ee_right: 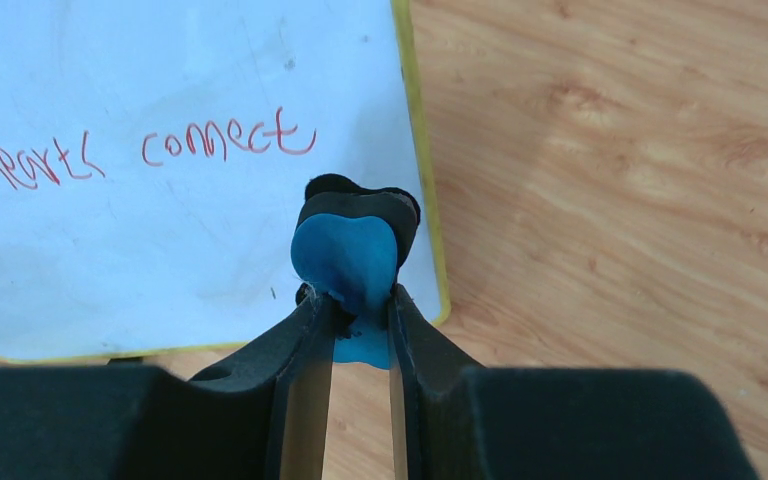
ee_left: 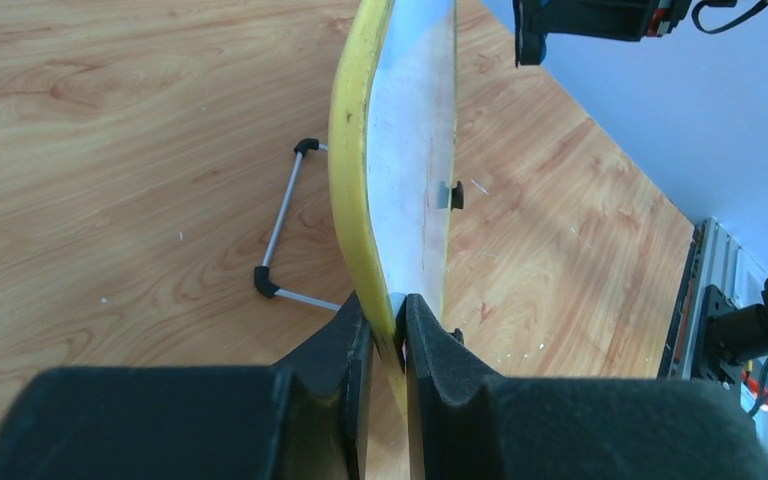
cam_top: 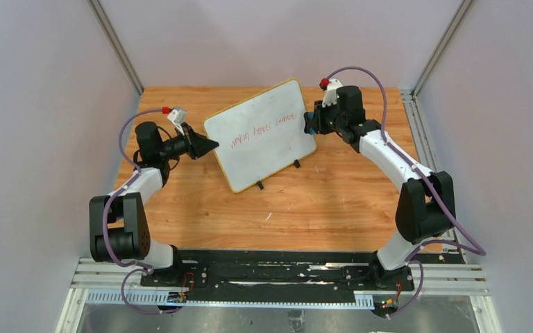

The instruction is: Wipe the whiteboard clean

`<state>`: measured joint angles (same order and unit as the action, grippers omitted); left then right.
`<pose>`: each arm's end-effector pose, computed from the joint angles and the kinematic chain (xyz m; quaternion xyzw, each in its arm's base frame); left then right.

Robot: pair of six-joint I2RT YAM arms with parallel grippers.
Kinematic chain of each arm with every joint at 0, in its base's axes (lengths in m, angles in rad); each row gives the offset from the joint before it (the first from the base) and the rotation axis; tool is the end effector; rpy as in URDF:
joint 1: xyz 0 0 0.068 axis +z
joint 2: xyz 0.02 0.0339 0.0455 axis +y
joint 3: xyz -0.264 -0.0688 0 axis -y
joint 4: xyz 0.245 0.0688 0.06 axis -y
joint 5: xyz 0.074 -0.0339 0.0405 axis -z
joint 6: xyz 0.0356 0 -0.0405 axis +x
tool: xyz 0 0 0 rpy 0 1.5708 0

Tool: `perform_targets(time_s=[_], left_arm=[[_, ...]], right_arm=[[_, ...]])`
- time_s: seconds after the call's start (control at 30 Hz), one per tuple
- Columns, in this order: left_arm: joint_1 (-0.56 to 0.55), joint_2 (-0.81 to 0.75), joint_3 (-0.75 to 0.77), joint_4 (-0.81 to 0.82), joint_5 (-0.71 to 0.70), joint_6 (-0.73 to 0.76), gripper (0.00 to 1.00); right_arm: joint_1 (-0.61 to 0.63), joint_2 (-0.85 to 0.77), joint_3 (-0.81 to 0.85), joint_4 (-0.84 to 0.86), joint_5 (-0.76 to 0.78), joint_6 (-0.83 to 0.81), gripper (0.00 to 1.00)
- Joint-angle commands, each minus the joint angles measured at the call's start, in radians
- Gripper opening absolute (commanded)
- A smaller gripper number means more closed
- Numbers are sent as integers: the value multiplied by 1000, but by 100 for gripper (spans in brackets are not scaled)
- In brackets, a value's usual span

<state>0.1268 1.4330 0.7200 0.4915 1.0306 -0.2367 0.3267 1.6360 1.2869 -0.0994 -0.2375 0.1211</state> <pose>0.2998 0.0074 0.2398 0.1799 0.7240 -0.4141 0.5216 0.3627 0.1317 0.3024 -0.1490 0.8298 0.2151 0.4929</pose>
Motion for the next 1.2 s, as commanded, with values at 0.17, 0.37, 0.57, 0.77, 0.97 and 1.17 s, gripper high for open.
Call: perform_targets(time_s=[0.17, 0.37, 0.57, 0.77, 0.97, 1.17], left_arm=[[0, 26, 3, 33, -58, 60, 0], [0, 34, 2, 33, -75, 66, 0], [-1, 18, 2, 27, -79, 69, 0], [0, 1, 7, -3, -79, 82, 0], [1, -8, 8, -23, -85, 93, 0], [1, -12, 9, -36, -91, 104, 0]], right_arm=[[27, 58, 92, 27, 12, -57, 1], [34, 86, 79, 81, -5, -56, 1], [48, 123, 97, 96, -3, -77, 1], [62, 162, 116, 127, 18, -94, 1], [93, 232, 183, 137, 41, -120, 1], [98, 280, 233, 121, 96, -144, 1]])
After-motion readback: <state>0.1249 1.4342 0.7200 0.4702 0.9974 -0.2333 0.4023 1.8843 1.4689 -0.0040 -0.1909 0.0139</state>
